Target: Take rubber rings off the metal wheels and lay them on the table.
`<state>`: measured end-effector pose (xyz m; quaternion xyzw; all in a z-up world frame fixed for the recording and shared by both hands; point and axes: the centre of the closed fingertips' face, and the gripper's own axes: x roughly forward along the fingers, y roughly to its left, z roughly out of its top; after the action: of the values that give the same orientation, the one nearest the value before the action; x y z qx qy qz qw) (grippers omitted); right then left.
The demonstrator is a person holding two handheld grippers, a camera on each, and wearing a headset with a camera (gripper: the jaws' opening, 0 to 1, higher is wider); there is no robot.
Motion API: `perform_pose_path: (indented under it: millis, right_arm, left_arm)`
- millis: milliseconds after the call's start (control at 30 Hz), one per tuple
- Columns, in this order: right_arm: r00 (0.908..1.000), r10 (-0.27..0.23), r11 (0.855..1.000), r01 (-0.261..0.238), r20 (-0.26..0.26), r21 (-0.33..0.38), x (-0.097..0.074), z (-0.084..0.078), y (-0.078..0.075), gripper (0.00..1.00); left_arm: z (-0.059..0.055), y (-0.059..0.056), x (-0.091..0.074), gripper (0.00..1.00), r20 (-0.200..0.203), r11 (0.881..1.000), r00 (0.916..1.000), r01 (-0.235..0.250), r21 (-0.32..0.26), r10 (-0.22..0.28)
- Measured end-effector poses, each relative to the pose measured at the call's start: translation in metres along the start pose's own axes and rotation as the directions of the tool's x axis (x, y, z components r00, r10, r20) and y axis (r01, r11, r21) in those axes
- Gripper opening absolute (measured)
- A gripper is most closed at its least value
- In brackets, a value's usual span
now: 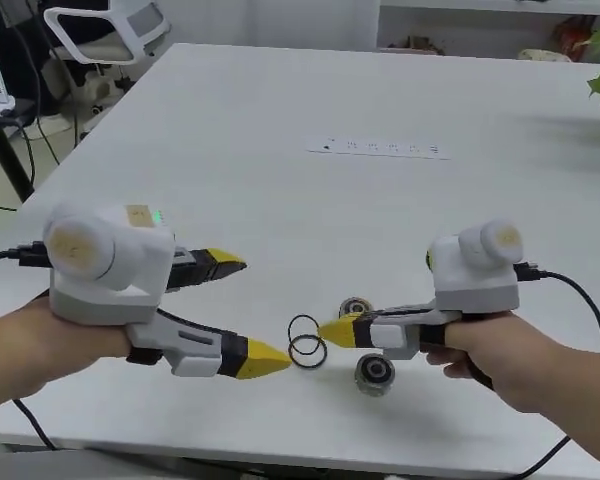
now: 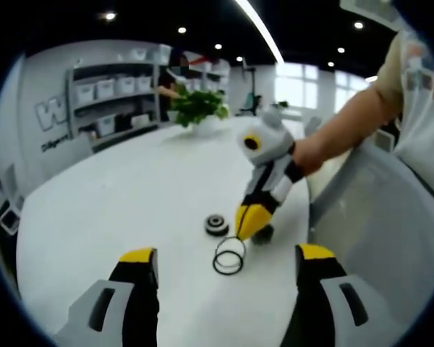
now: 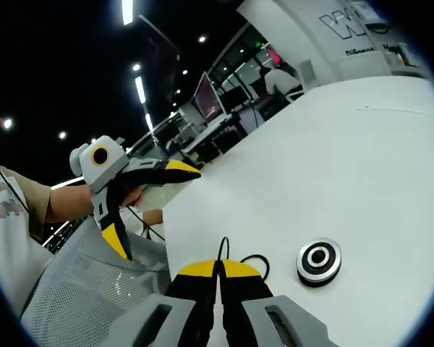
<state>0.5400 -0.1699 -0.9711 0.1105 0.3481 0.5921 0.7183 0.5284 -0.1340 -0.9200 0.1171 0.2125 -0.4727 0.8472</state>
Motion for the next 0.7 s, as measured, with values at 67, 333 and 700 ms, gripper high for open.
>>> perform_pose_path:
  millis: [67, 333, 700]
  right_arm:
    - [0.9999, 0.005, 1.0, -0.005, -0.014, 0.005, 0.002, -0.003, 0.0, 0.0]
    - [0.9993, 0.01, 0.999, -0.009, -0.036, 0.038, 0.008, -0.01, -0.005, 0.0]
    - [0.9991, -0.023, 0.996, 0.027, -0.036, 0.091, 0.007, -0.014, -0.02, 0.0]
  left_arm:
    - [-0.001, 0.0, 0.0, 0.78, 0.0, 1.0, 1.0, -0.001, -0.003, 0.001]
    - [-0.005, 0.0, -0.003, 0.79, -0.01, 1.0, 1.0, 0.001, -0.001, -0.001]
    - [-0.012, 0.001, -0.004, 0.78, -0.024, 1.0, 0.9997, -0.003, -0.009, 0.003]
